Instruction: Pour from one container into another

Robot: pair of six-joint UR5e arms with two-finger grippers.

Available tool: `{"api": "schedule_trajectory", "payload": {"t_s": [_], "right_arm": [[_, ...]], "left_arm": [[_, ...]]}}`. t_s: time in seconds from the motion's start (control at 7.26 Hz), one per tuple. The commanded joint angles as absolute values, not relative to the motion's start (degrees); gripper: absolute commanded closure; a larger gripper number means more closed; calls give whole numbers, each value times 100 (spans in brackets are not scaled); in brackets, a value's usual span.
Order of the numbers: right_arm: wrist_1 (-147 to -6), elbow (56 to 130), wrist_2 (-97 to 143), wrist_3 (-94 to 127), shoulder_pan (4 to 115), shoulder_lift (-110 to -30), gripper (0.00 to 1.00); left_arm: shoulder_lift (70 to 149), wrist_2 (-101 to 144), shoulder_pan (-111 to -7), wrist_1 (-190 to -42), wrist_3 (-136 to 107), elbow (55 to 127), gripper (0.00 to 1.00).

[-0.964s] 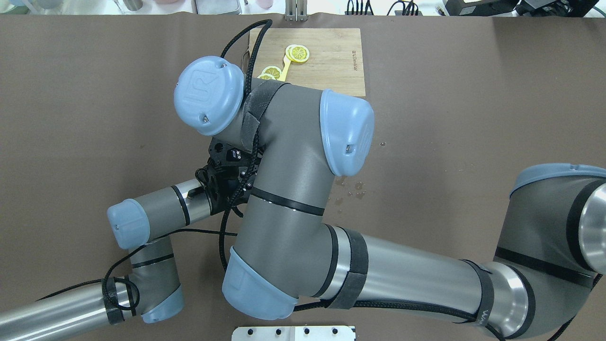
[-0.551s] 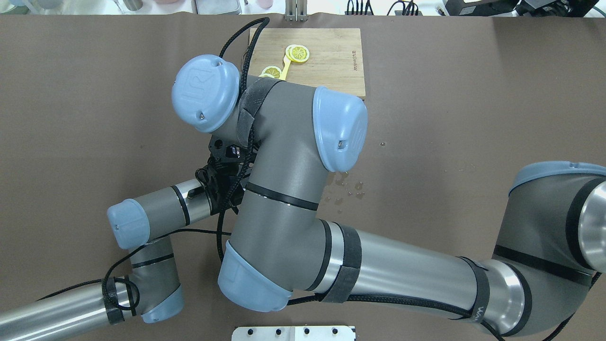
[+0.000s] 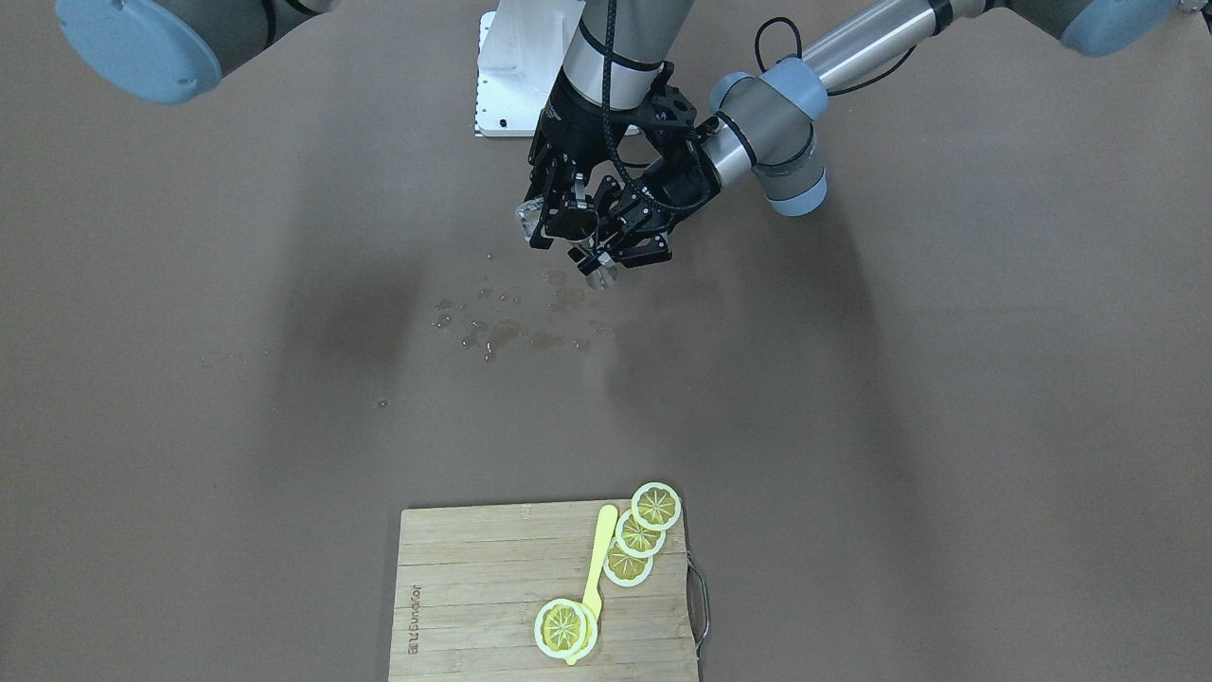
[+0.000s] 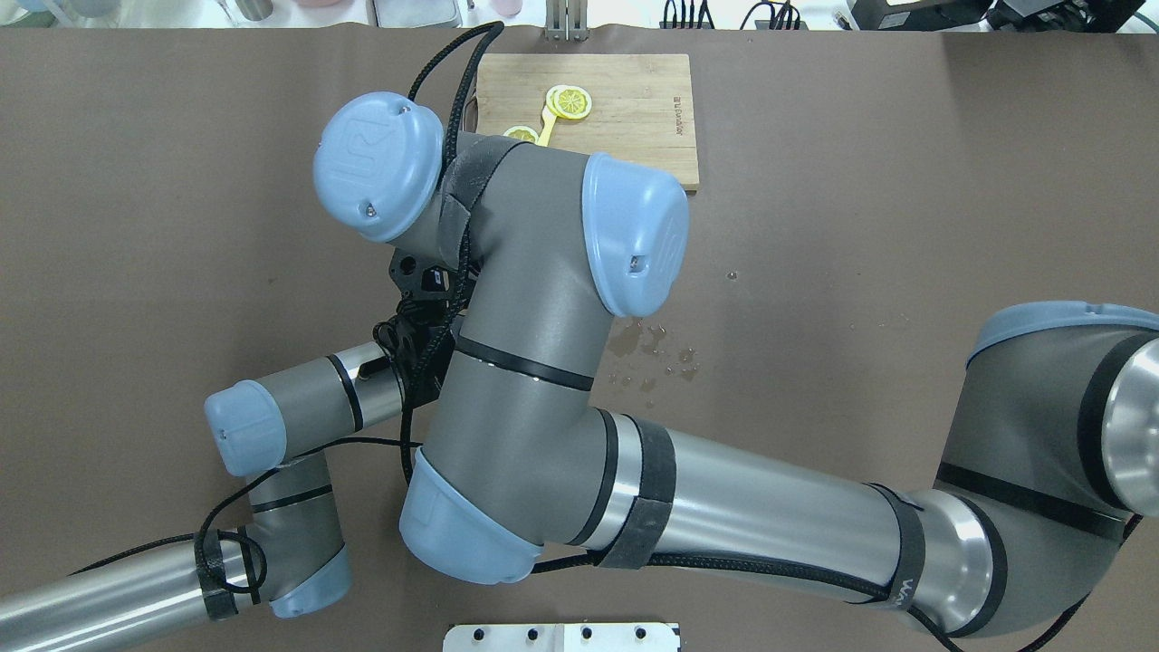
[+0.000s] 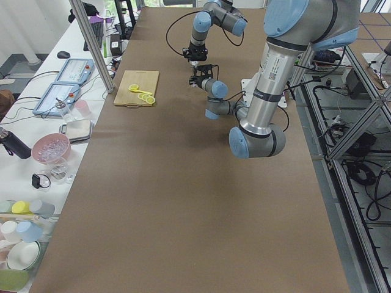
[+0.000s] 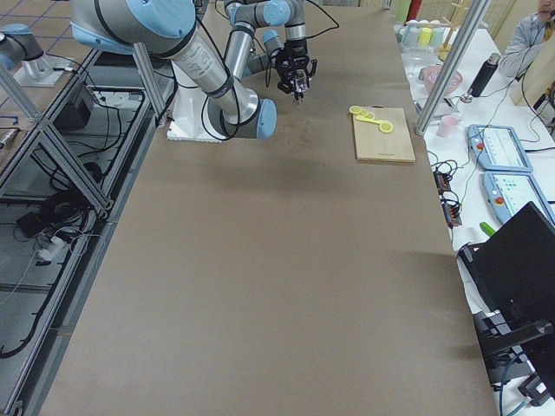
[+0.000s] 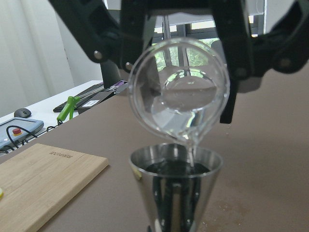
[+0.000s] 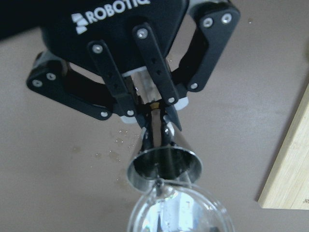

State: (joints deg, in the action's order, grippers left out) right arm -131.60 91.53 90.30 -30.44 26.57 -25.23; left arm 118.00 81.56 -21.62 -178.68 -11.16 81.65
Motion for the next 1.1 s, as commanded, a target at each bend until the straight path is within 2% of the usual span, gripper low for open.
{"api": "schedule_trajectory", "payload": {"t_s": [0.0,0.96], "right_arm": [[-13157,9036,8965,-3032,2663,-2400,100],[-13157,8930,8798,-2971,2672,-2391,100]], "left_arm": [[11804,8156,-2162,-17868,-1116,8165,100],[11804,8156,-2162,-17868,-1116,8165,100]]}}
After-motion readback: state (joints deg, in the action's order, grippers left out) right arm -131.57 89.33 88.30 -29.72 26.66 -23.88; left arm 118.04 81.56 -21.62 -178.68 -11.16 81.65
